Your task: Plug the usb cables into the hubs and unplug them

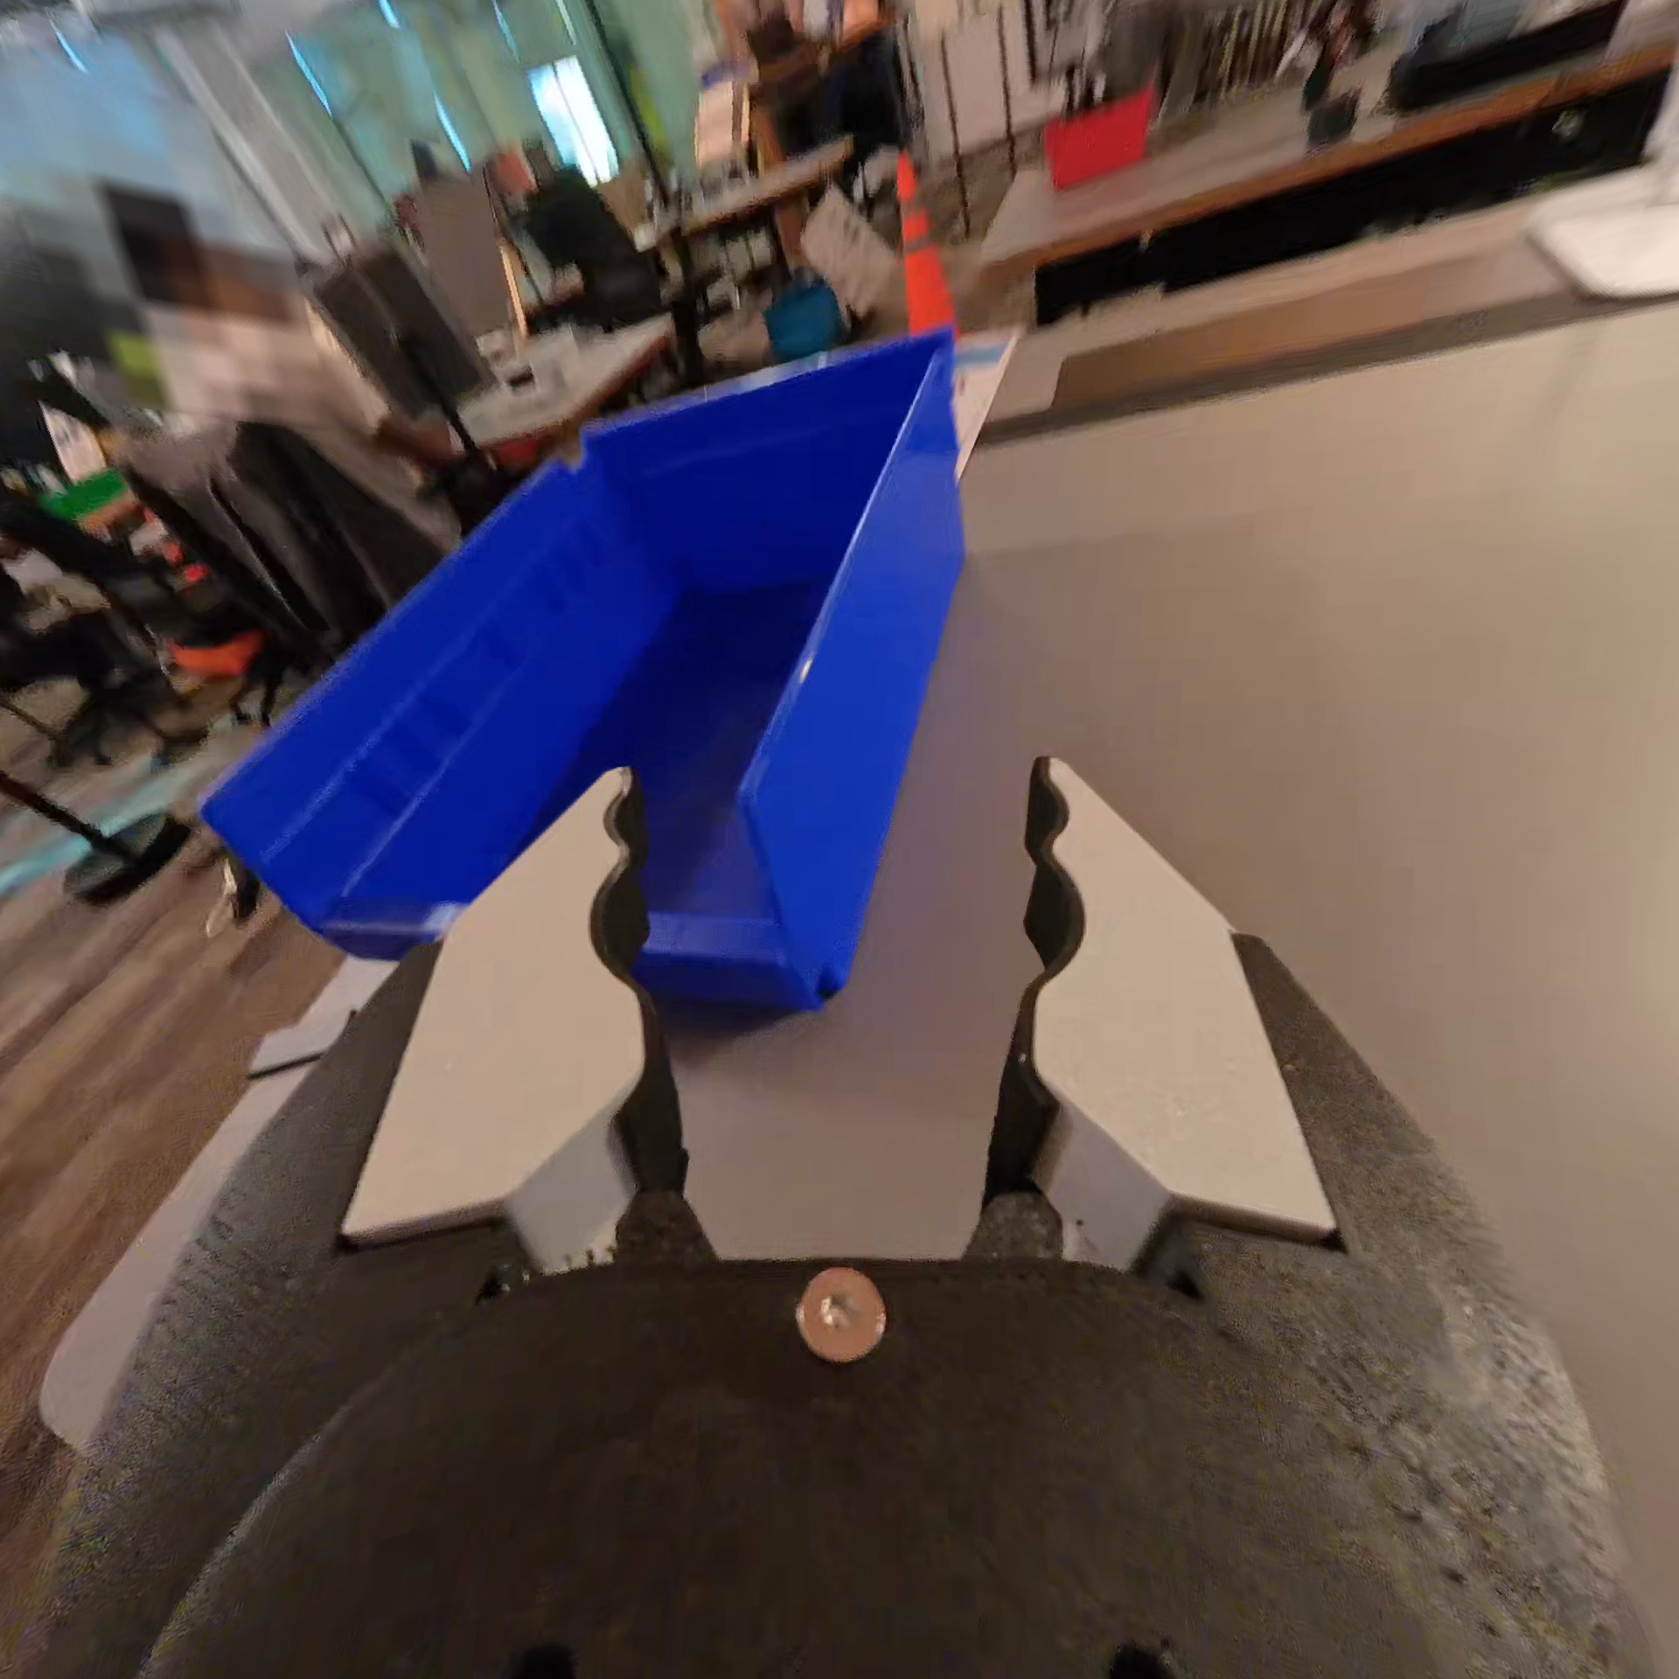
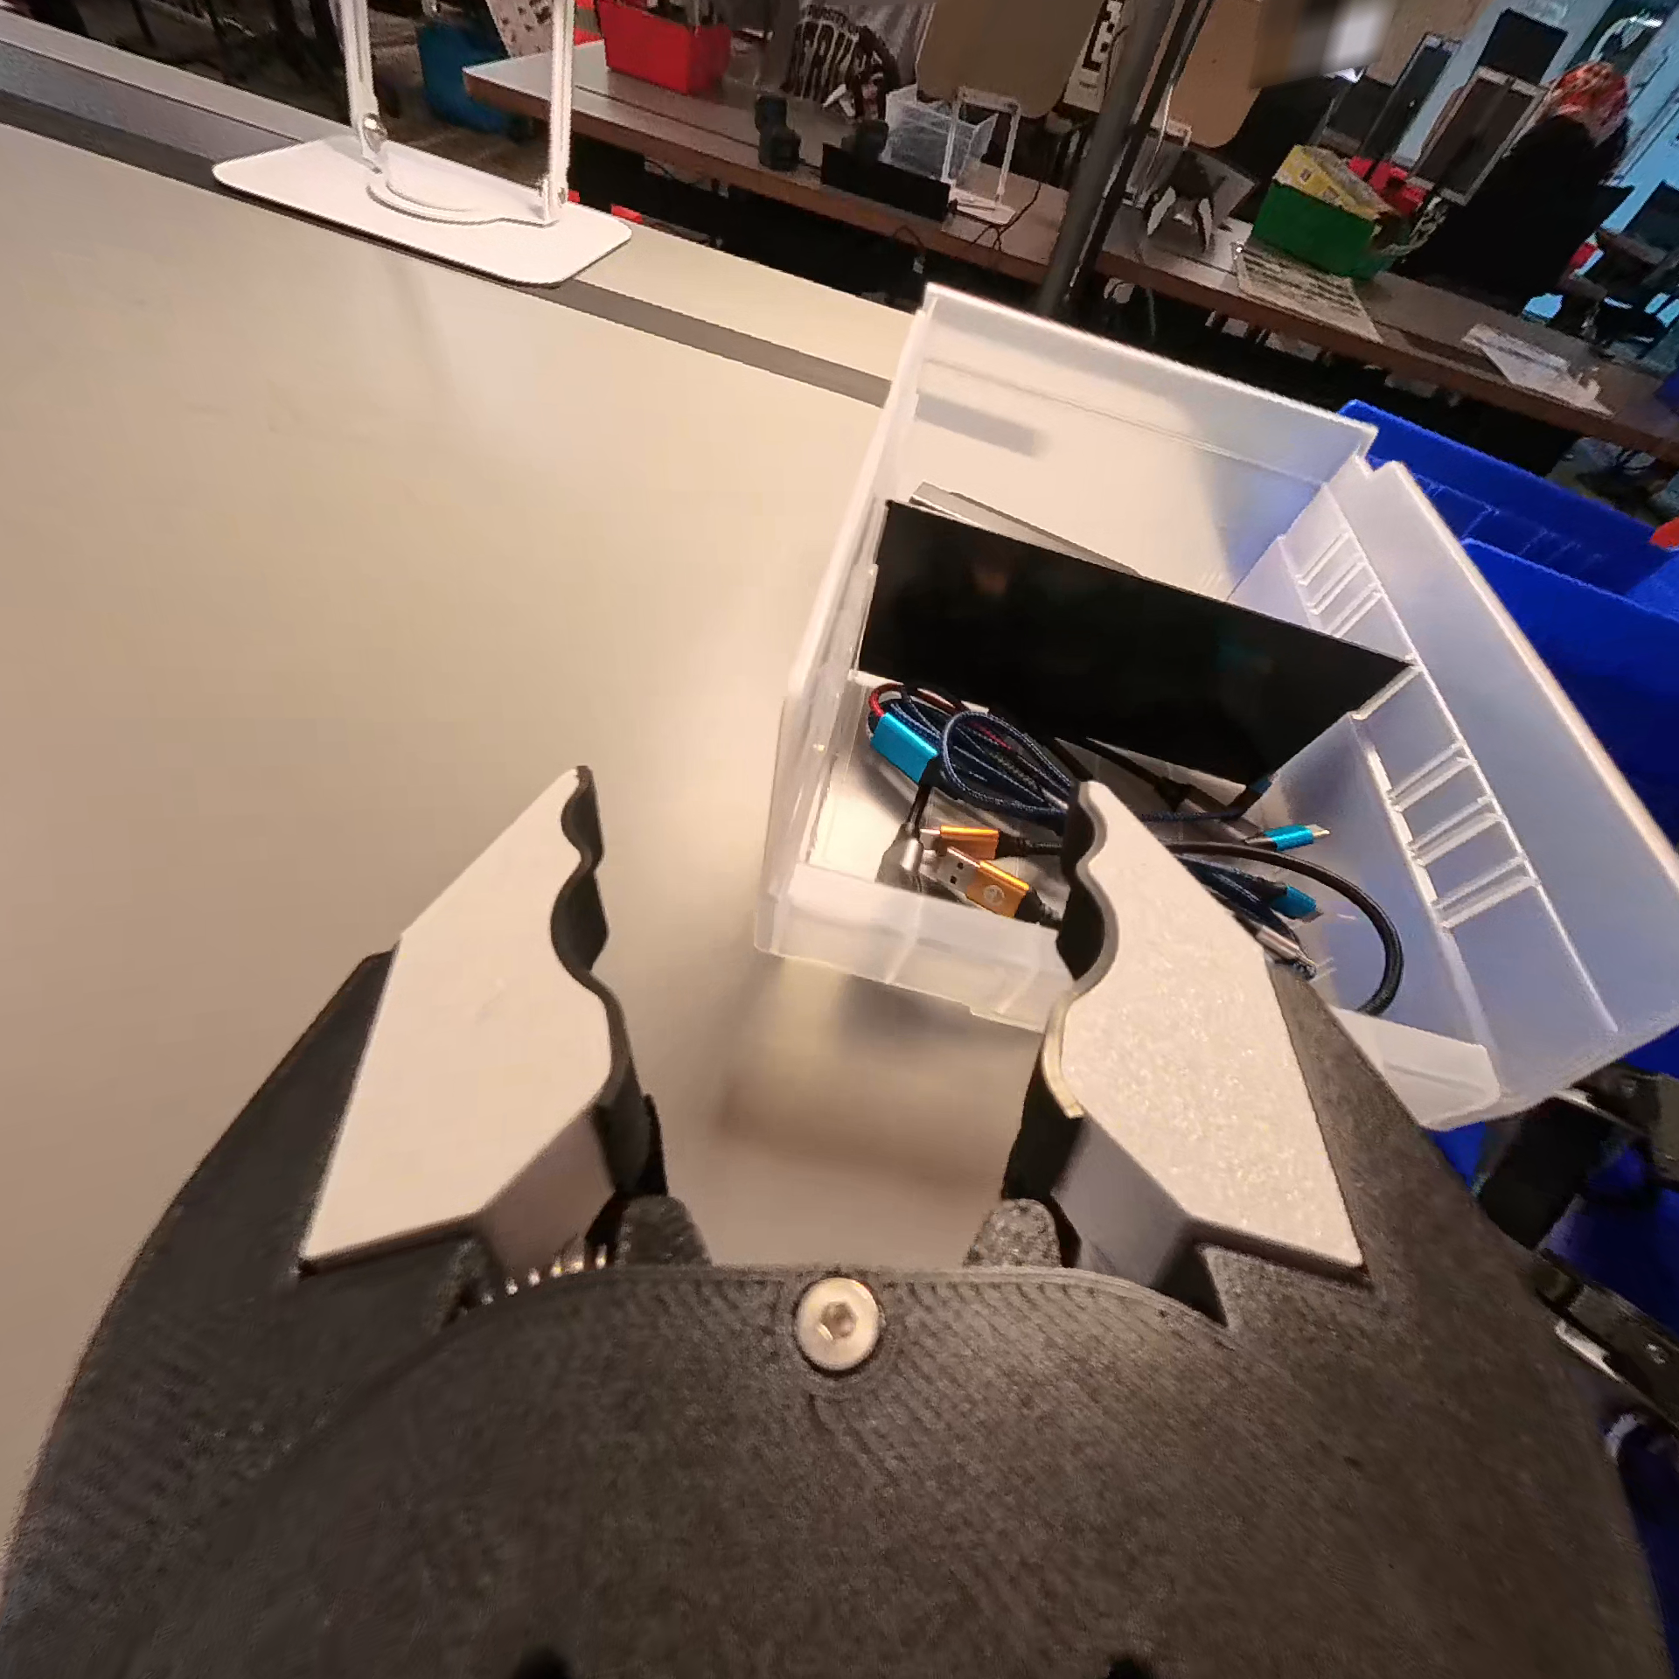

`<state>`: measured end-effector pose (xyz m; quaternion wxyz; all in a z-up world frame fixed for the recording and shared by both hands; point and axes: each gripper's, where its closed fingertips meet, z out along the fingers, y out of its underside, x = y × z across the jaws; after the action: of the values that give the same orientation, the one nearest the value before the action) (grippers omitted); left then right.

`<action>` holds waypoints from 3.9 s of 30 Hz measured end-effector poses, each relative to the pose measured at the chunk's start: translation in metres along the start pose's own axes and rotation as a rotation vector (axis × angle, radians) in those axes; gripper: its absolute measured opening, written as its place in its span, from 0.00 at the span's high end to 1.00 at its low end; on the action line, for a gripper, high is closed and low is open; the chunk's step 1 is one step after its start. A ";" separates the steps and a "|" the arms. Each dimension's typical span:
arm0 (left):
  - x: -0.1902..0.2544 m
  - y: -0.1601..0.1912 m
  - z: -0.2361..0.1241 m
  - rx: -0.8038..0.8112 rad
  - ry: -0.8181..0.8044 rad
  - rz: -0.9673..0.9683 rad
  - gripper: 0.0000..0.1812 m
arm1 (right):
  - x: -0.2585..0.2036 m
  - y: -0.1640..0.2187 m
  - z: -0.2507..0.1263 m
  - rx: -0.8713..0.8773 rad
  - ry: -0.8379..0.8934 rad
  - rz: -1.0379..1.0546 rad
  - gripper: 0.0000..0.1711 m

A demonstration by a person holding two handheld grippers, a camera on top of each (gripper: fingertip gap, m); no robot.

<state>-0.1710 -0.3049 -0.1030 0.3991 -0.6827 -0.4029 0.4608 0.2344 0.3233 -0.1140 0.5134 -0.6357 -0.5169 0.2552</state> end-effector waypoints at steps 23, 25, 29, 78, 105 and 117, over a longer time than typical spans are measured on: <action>0.020 0.015 0.034 -0.013 0.208 -0.044 0.97 | -0.008 0.002 0.033 0.029 0.137 -0.022 0.99; 0.030 0.015 0.025 -0.011 0.236 -0.017 0.96 | -0.013 0.001 0.032 0.037 0.115 -0.041 0.99; 0.049 0.014 0.006 0.001 0.306 0.008 0.96 | -0.023 -0.001 0.030 0.047 0.101 -0.072 0.99; 0.253 0.024 -0.280 0.294 1.908 0.406 0.96 | -0.269 -0.086 0.121 0.159 -1.368 -0.302 0.93; 0.252 -0.120 0.064 -0.266 1.060 -0.124 0.54 | -0.157 -0.037 -0.043 -0.028 -0.640 0.371 0.46; 0.256 -0.090 0.124 -0.327 0.921 0.118 0.97 | -0.144 -0.022 -0.032 -0.194 -0.607 -0.131 0.85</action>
<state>-0.2415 -0.0160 -0.1313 0.3965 -0.8909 -0.2121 0.0635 0.2050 0.1774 -0.1122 0.2881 -0.5419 -0.7081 0.3492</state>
